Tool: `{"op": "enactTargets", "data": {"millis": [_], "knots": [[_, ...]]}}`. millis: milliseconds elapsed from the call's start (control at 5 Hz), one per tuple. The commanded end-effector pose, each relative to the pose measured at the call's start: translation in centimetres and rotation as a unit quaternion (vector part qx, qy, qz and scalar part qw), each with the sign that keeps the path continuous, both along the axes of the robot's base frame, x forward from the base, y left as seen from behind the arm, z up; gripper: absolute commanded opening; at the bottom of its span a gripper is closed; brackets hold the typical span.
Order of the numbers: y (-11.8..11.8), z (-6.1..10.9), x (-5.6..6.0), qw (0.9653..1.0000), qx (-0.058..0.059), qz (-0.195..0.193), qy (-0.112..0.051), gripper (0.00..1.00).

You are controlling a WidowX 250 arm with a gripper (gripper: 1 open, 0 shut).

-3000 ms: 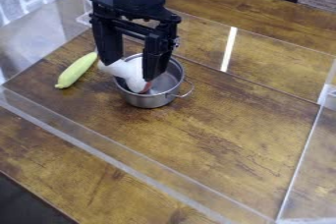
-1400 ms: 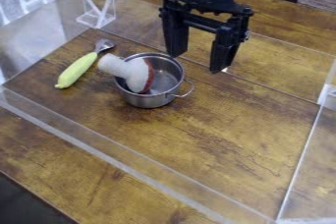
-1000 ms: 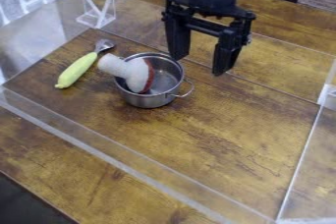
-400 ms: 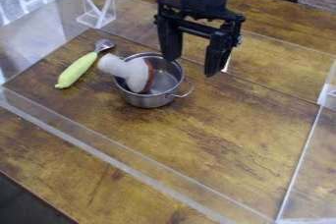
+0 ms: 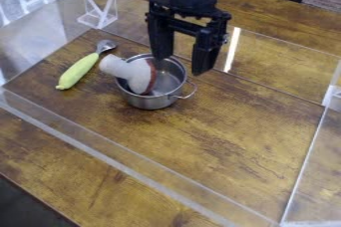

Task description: Put the mushroom in the silver pot

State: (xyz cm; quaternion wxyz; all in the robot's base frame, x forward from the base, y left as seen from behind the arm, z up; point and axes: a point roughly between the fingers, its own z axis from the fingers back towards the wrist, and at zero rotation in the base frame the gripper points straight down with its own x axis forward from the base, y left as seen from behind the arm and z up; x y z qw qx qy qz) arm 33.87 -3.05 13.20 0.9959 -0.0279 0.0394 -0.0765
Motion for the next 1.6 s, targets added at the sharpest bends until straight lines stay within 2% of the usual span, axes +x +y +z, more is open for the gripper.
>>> {"op": "enactTargets", "data": {"millis": [0, 200, 400, 600, 800, 1200, 1400], "knots": [[-1.0, 3.1, 0.5, 0.9987, -0.007, 0.016, -0.049, 1.00], [-2.0, 3.0, 0.7, 0.9986, -0.007, 0.032, -0.042, 1.00], [-3.5, 2.4, 0.8, 0.9983, -0.012, 0.029, -0.050, 1.00], [-4.7, 1.7, 1.1, 0.9982, -0.012, 0.026, -0.053, 1.00], [-4.5, 1.4, 1.3, 0.9975, -0.008, 0.051, -0.047, 1.00], [-5.2, 1.6, 2.2, 0.9939, -0.005, 0.102, -0.041, 1.00], [-6.6, 1.2, 2.4, 0.9965, -0.008, 0.076, -0.034, 1.00]]}}
